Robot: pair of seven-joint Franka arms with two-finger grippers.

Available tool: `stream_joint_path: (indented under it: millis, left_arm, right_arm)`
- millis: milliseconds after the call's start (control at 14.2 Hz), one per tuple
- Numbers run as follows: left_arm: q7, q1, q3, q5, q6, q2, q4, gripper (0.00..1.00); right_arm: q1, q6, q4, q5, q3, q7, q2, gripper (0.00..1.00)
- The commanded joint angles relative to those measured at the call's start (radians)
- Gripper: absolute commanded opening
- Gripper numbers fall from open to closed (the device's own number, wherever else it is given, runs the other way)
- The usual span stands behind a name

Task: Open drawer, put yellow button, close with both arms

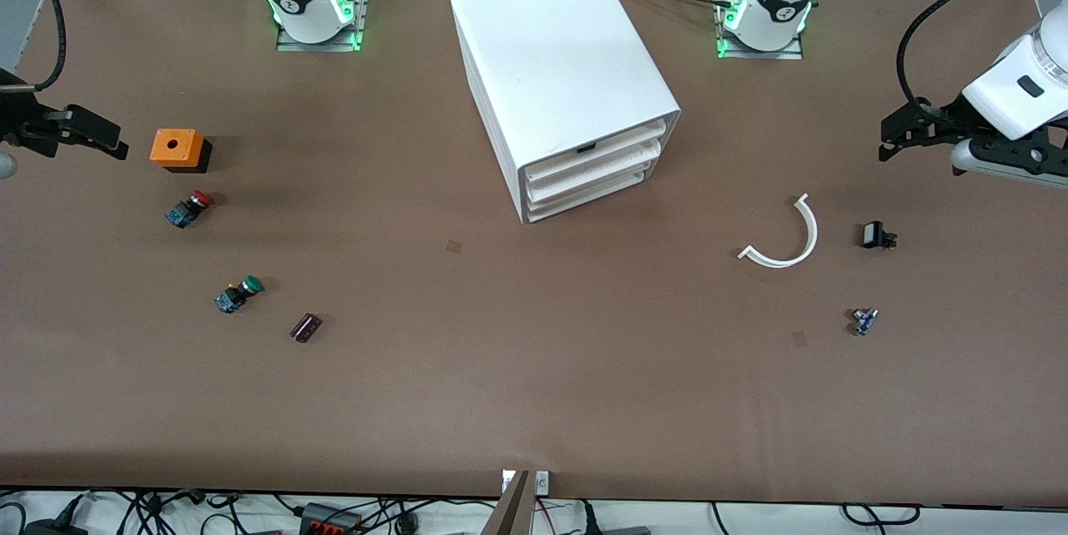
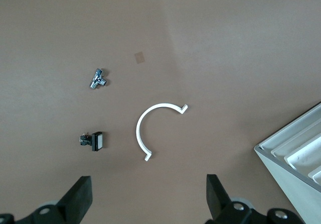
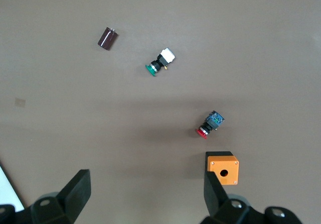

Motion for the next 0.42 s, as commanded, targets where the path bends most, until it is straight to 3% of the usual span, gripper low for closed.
stream_joint_path:
  millis: [0, 352]
  left_arm:
    - [0.018, 0.003, 0.000, -0.002, -0.023, 0.012, 0.029, 1.00]
    - [0.019, 0.003, -0.001, -0.002, -0.023, 0.014, 0.029, 1.00]
  right_arm:
    - [-0.003, 0.000, -0.030, 0.003, -0.003, -0.008, -0.029, 1.00]
    - [-0.003, 0.000, -0.030, 0.001, -0.003, -0.017, -0.029, 1.00]
